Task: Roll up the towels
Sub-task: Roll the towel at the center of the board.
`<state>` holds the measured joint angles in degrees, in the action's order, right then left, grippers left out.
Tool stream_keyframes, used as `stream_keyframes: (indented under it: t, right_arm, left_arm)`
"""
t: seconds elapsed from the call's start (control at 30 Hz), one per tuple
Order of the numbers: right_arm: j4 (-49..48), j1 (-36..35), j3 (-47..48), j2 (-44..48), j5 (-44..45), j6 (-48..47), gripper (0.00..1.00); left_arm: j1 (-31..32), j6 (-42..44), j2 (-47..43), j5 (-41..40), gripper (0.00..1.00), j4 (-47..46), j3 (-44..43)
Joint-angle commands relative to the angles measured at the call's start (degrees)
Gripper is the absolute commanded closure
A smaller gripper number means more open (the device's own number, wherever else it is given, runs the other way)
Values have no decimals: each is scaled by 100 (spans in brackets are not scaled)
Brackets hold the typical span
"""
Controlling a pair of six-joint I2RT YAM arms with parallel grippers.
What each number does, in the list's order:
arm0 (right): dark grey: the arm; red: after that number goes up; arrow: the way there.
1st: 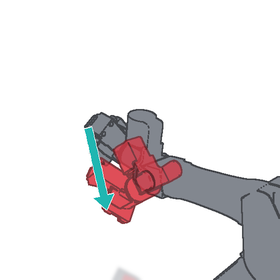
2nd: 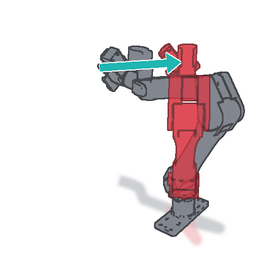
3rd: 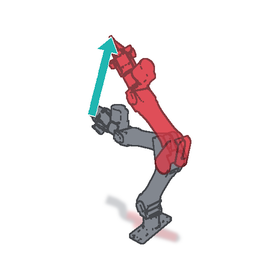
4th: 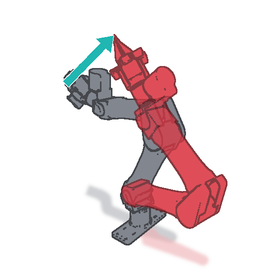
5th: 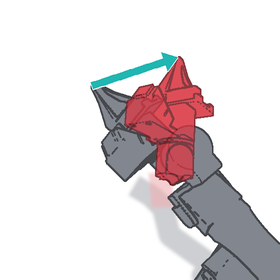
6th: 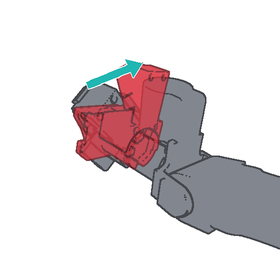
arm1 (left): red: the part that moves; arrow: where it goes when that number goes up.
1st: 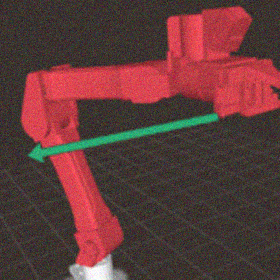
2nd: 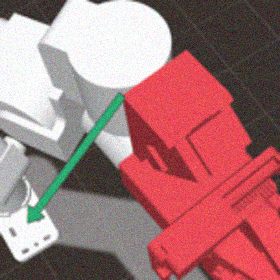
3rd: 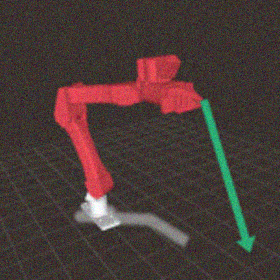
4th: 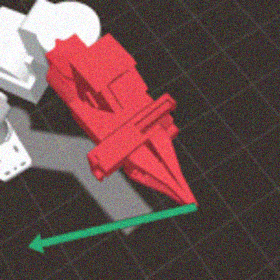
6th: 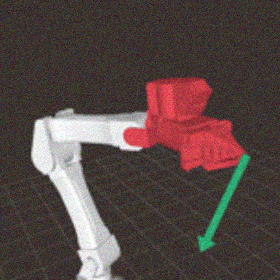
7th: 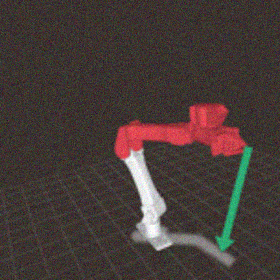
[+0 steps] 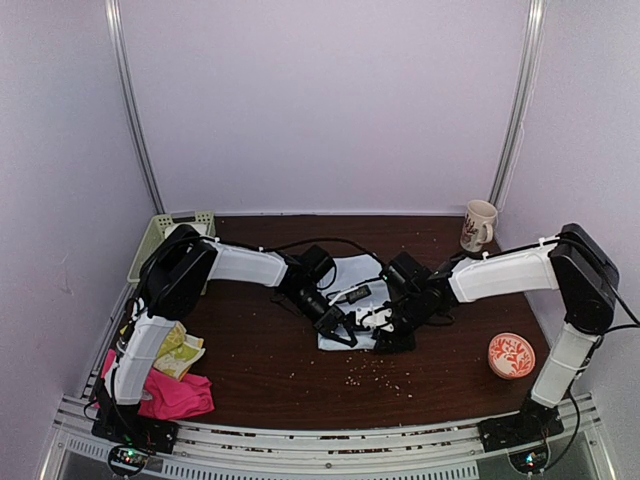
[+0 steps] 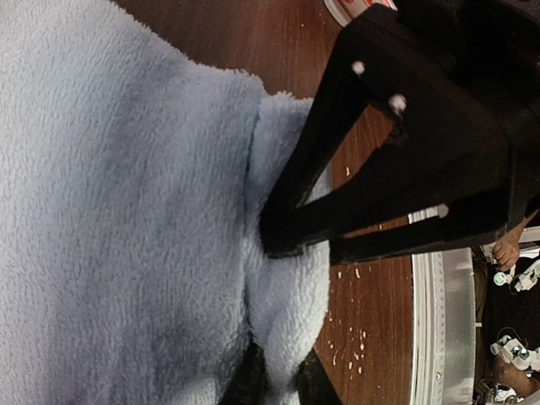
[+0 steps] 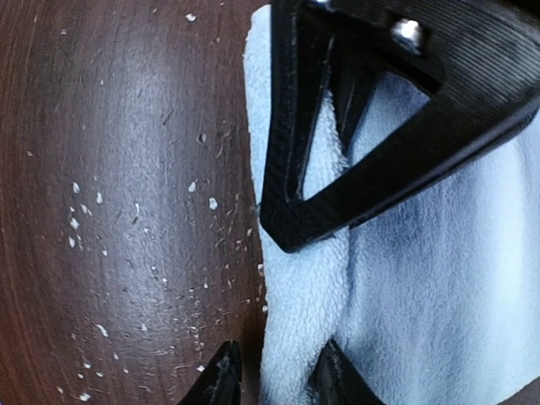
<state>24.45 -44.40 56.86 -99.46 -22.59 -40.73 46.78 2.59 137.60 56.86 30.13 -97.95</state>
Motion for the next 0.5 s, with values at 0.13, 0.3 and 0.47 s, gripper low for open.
stream_keyframes:
  t: [0.13,0.3,0.47]
  right_arm:
    - [486,-2,345,-347,-205,-84,91]
    - [1554,311,831,-722,-1184,-213,96]
    - [2827,781,1547,-1488,-2169,-394,97]
  left_arm:
    - [-42,-113,-79,-826,77,89,463]
    - [-54,-104,-1012,-1585,70,-594,1399]
    - [-64,-214,-1673,-2101,68,-1080,2237]
